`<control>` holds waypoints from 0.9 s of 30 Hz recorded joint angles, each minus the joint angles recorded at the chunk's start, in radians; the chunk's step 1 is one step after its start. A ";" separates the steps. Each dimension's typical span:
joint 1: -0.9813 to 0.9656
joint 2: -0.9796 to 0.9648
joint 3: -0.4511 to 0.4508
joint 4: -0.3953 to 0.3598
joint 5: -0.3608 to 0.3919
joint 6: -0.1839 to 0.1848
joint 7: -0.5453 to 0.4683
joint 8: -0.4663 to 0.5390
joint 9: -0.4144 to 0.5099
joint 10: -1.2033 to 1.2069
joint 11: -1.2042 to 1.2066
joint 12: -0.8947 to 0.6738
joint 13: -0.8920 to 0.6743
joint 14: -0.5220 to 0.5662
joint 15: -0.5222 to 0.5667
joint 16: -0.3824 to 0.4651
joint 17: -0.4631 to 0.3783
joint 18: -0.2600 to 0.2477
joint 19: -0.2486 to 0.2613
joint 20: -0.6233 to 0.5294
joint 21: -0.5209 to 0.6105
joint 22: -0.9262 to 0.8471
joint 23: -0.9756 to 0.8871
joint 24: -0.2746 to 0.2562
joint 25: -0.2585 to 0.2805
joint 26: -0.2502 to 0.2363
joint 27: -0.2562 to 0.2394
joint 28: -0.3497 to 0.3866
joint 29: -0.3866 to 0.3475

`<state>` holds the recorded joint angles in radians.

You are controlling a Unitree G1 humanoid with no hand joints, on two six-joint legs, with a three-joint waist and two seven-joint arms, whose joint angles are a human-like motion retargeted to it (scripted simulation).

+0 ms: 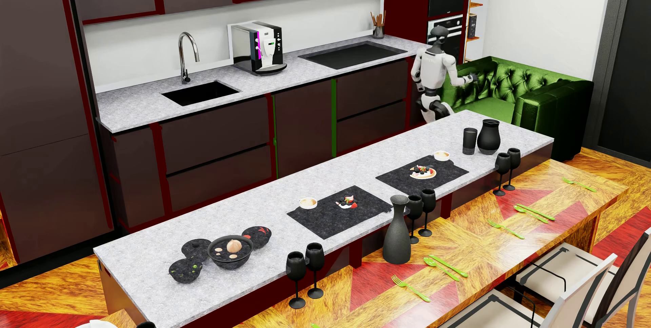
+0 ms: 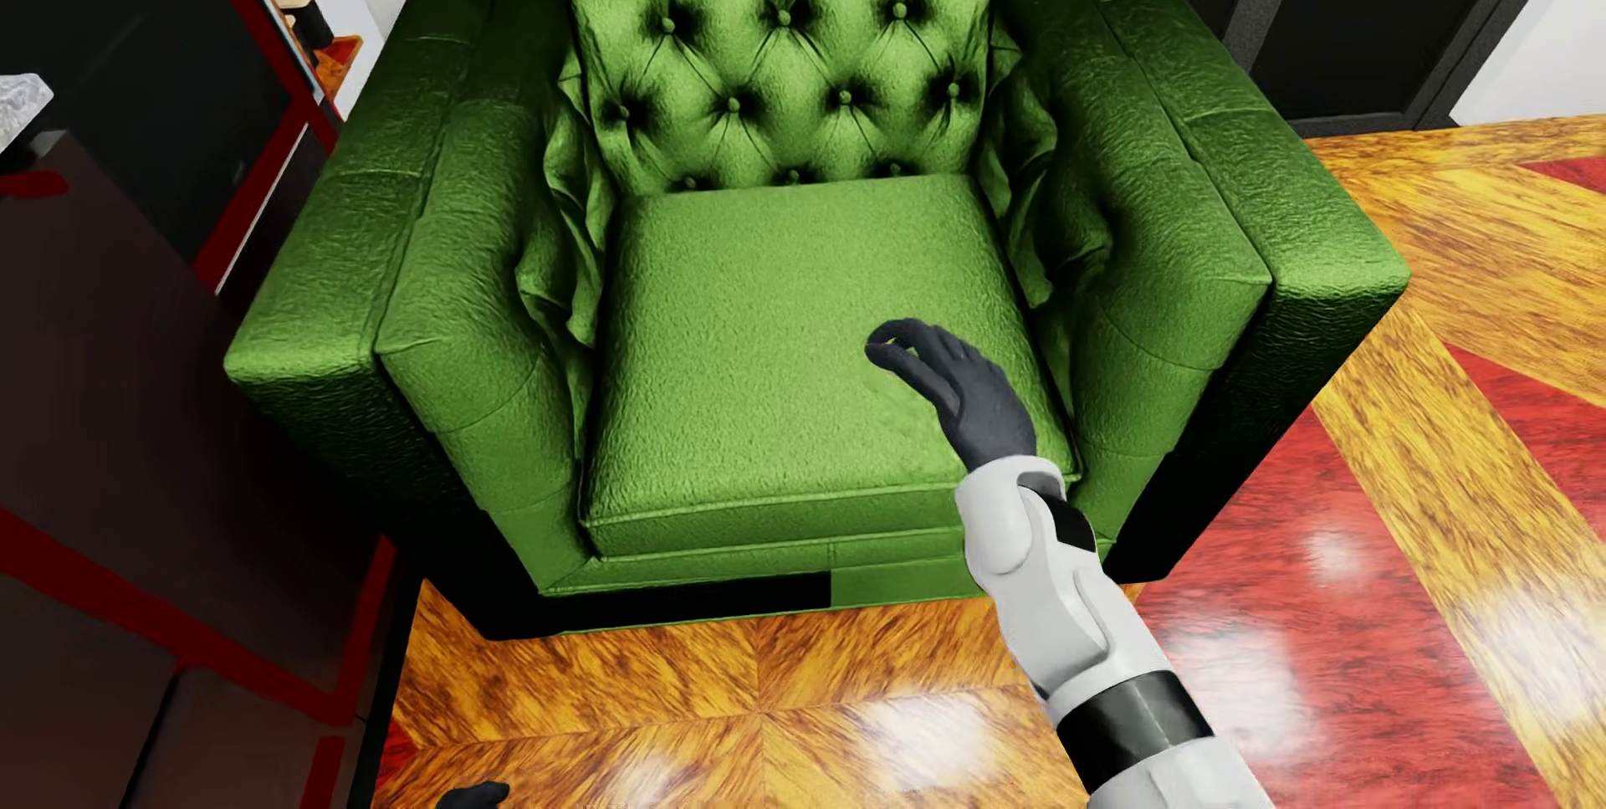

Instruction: Approach the fabric armchair

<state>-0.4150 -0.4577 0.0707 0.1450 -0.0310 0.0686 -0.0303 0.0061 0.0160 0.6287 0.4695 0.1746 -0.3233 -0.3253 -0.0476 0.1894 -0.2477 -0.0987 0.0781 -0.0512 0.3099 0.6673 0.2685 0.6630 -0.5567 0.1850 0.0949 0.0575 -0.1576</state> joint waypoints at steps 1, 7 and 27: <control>0.009 -0.016 0.005 -0.012 -0.009 -0.011 0.022 0.021 0.001 -0.039 -0.005 0.003 0.005 0.009 0.012 -0.030 -0.014 0.016 0.017 0.037 -0.004 0.020 -0.001 -0.031 0.024 0.021 0.022 0.028 0.005; 0.067 -0.058 -0.006 -0.055 -0.131 -0.085 0.116 -0.095 0.000 -0.219 0.146 0.008 0.142 0.046 -0.108 -0.073 -0.040 0.018 0.010 0.013 0.132 0.064 0.284 -0.005 -0.136 0.026 0.252 -0.039 0.172; 0.168 0.235 -0.056 -0.085 -0.156 -0.088 0.100 -0.201 -0.029 -0.256 -0.095 0.008 0.352 0.020 -0.195 -0.153 0.083 0.044 0.003 0.187 0.065 0.116 0.525 0.022 0.036 0.016 0.243 -0.019 0.119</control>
<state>-0.2471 -0.2226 0.0146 0.0602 -0.1866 -0.0197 0.0696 -0.1946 -0.0129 0.3730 0.3745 0.1830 0.0286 -0.3058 -0.2429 0.0362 -0.1645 -0.0551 0.0809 0.1360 0.3746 0.7837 0.7939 0.6854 -0.5210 0.2007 0.3380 0.0380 -0.0382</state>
